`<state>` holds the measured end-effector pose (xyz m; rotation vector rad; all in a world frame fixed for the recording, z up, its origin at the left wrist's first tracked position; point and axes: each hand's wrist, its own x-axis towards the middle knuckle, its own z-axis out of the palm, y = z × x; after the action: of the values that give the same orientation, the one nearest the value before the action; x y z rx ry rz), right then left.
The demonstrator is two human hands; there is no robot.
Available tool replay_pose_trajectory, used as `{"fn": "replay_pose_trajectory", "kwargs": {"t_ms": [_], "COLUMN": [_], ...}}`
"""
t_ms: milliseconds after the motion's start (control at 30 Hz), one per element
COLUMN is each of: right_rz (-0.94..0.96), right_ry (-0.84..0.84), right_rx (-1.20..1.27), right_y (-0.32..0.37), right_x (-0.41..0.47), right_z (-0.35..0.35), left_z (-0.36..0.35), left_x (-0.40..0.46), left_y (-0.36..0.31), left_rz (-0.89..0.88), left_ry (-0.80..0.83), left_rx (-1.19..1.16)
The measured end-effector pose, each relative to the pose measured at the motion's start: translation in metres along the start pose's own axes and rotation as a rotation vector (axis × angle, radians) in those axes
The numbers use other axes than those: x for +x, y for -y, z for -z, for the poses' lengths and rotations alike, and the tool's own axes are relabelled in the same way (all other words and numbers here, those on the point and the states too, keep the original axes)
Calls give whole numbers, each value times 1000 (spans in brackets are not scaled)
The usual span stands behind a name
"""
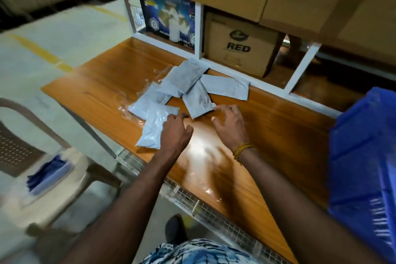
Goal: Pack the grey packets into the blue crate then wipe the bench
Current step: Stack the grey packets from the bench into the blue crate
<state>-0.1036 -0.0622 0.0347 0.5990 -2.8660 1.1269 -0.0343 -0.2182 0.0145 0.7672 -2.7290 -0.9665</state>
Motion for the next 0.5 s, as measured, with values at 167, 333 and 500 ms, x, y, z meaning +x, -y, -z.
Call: {"fn": "replay_pose_trajectory", "kwargs": {"t_ms": [167, 333, 500], "right_rz": [-17, -71, -110], "right_ry": [183, 376, 369], "right_rx": [-193, -405, -517], "right_y": [5, -4, -12], "right_x": [67, 100, 69], "right_z": [-75, -113, -109], "left_z": [3, -2, -6], "left_x": [31, 40, 53], "left_y": [45, 70, 80], "left_rz": [102, 73, 7], "left_ry": [65, 184, 145], "left_rx": [301, 411, 447]}}
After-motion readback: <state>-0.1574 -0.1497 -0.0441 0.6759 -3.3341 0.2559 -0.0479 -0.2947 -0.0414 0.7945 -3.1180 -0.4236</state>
